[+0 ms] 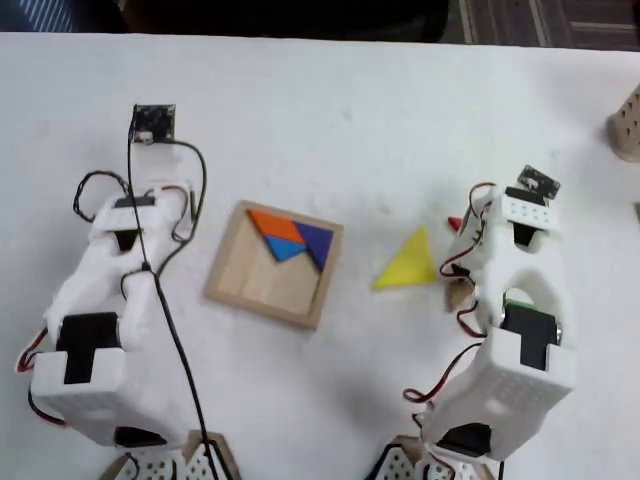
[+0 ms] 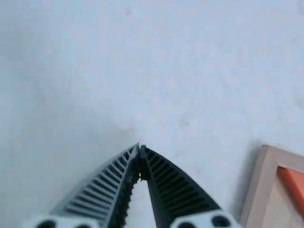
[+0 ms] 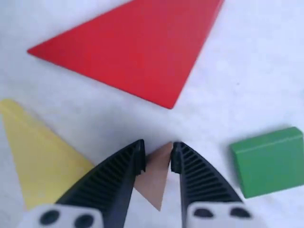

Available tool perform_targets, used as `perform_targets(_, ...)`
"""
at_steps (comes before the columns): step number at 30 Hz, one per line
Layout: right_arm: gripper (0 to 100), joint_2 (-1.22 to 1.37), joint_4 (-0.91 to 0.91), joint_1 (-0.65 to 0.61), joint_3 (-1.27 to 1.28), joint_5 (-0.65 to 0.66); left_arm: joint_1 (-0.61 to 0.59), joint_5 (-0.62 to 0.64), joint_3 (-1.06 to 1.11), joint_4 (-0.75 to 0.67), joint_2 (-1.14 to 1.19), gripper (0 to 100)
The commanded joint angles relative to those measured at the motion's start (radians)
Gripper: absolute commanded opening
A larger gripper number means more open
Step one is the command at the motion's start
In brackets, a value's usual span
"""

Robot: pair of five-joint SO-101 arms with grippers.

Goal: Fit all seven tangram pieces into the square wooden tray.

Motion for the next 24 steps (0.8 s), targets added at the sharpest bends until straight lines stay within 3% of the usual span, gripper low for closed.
perform_targets(1, 7.7, -0.002, 0.002, -0.111, -0.054, 0.092, -0.010, 0.014, -0.055, 0.008, -0.002, 2)
perform_targets(7, 10.7, -0.001, 0.022, -0.275, -0.055, 0.308, -0.012, 0.014, -0.055, 0.008, -0.002, 2)
perform_targets(11, 21.7, -0.002, 0.059, -0.285, -0.055, 0.341, -0.012, 0.014, -0.055, 0.008, -0.002, 2)
perform_targets(17, 18.2, -0.010, 0.077, -0.272, -0.049, 0.420, -0.012, 0.014, -0.055, 0.006, -0.002, 2)
perform_targets(21, 17.8, -0.027, 0.119, -0.259, -0.049, 0.591, -0.012, 0.014, -0.055, 0.006, -0.002, 2)
perform_targets(24, 17.7, -0.076, 0.125, -0.236, -0.025, 0.812, -0.010, 0.014, -0.055, 0.002, -0.001, 2)
